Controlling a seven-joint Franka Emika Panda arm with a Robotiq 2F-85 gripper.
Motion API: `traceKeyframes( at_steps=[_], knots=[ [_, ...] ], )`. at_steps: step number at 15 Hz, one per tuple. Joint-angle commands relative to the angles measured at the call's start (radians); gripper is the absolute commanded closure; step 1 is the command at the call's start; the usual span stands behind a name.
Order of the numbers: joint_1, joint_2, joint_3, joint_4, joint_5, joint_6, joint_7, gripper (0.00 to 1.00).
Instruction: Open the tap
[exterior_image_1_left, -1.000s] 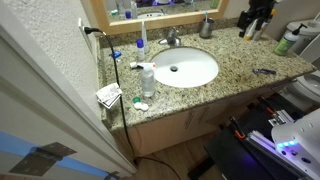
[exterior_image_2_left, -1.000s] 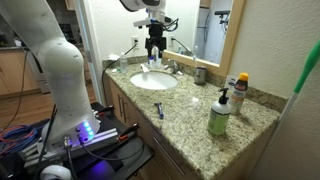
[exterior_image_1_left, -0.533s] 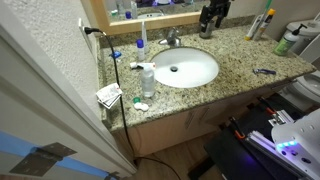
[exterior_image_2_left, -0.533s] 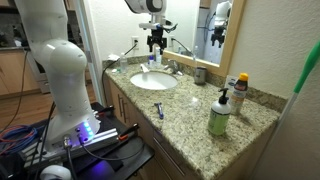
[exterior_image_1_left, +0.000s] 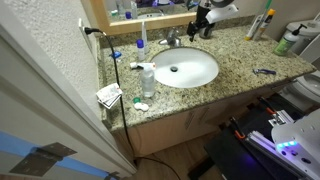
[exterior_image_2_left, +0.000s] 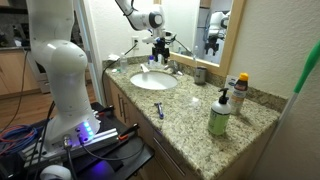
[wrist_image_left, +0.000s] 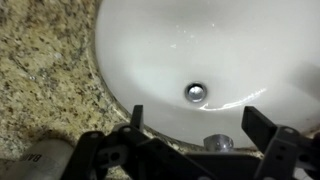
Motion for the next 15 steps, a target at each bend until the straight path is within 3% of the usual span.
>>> traceKeyframes(
  at_steps=[1, 5, 6, 15],
  knots=[
    [0.01, 0.133, -0.023, 0.116, -0.002, 0.132, 0.092, 0.0],
    [0.003, 0.218, -0.044, 0.247, 0.062, 0.166, 0.117, 0.0],
    [0.015, 0.171, -0.05, 0.175, 0.04, 0.163, 0.105, 0.0],
    [0.017, 0.227, -0.047, 0.281, 0.145, 0.149, 0.138, 0.0]
  ],
)
